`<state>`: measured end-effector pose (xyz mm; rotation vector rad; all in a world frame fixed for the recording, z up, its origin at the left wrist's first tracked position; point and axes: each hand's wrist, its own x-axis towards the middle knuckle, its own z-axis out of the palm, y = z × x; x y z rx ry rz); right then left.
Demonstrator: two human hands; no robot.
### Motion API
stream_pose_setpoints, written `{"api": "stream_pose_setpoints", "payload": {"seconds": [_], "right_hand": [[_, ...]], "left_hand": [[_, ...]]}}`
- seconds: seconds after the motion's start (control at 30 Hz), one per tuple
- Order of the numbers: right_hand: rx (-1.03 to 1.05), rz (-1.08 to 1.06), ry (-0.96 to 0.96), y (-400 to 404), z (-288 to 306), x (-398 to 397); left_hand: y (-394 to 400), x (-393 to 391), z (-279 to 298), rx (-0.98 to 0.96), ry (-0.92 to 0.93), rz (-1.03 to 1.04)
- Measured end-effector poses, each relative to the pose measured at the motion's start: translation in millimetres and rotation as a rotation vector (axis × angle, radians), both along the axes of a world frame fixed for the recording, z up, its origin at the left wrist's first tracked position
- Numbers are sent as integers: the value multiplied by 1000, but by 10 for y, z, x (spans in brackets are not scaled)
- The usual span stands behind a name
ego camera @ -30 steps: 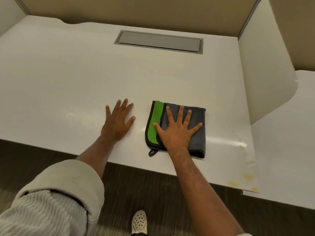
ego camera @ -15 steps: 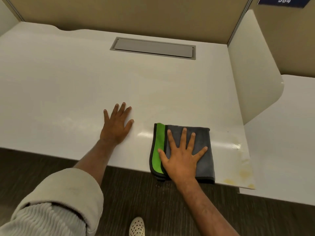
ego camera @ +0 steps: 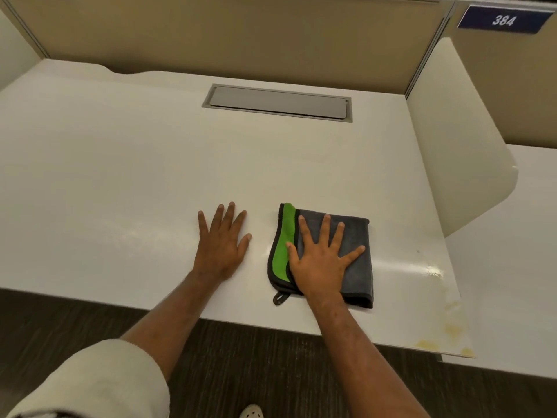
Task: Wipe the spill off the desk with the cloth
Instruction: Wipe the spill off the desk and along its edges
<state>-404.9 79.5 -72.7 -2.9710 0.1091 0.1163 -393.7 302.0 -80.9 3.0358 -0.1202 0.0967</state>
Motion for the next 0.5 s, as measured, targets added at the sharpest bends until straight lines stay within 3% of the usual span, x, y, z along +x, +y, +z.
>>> {"api": "stream_pose_setpoints", "payload": {"seconds": [0.3, 0.5], "right_hand": [[-57, -55, 20, -685, 36, 60], [-96, -17, 16, -1141, 48, -218]], "left_hand": [[-942, 79, 134, -189, -34, -228], [-1399, -32, 28, -97, 103, -179]]}}
